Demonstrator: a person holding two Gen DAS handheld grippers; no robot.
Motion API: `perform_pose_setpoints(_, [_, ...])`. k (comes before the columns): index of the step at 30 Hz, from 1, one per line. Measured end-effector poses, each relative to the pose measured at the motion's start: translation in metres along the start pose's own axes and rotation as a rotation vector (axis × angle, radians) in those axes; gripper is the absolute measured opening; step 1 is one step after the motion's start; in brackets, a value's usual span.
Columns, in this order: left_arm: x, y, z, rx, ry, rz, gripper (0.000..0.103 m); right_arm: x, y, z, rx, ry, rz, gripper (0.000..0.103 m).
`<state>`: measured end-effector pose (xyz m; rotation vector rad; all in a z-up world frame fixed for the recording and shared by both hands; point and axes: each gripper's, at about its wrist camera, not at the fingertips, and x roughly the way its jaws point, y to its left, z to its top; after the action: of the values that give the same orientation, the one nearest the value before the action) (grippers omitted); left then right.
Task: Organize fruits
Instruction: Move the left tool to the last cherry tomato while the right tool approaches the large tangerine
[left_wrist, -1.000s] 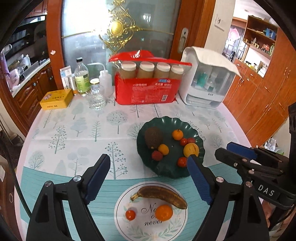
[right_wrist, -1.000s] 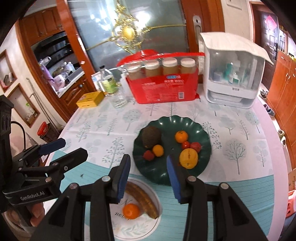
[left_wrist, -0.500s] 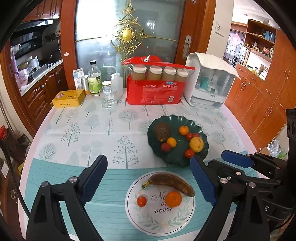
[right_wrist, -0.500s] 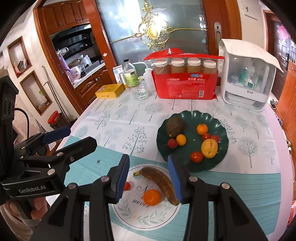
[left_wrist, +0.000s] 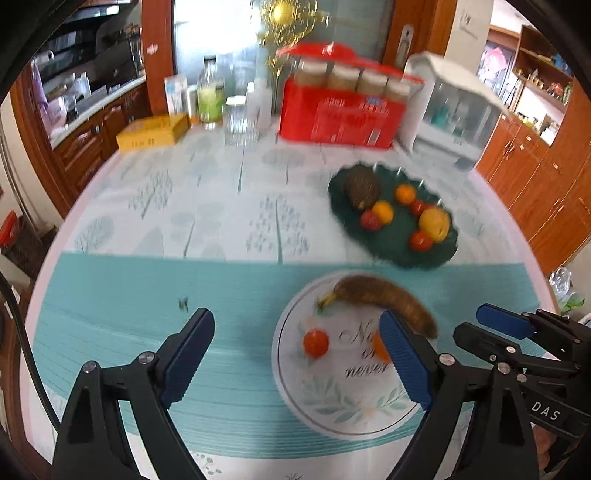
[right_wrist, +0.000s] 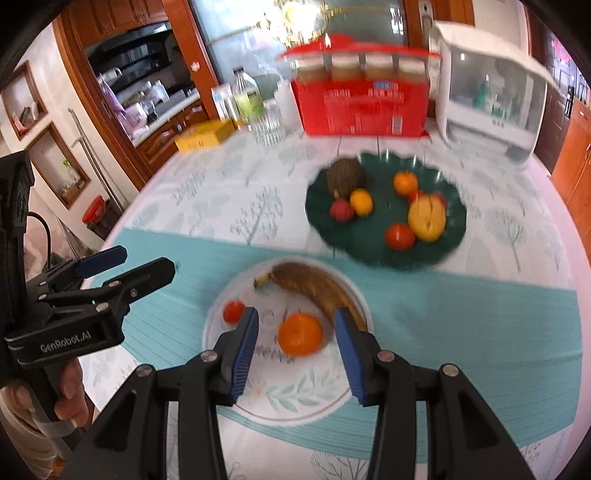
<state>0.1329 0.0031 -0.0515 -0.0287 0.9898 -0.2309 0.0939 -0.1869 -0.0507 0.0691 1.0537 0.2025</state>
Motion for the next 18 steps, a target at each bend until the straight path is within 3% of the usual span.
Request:
perform_pose_setpoints(6, [0.037, -0.001, -0.02, 0.001, 0.067, -0.012, 0.088, 0.032, -0.005, -0.017, 0.049, 0.072, 0.022, 0.043])
perform_pose_setpoints(13, [0.077, -0.002, -0.024, -0.017, 0.144, -0.072, 0.067, 0.056, -0.006, -0.022, 0.08, 0.098, 0.048, 0.043])
perform_pose_setpoints(18, [0.095, 0.0, -0.025, -0.039, 0.189, -0.101, 0.06, 0.072, -0.002, -0.026, 0.08, 0.124, 0.052, 0.043])
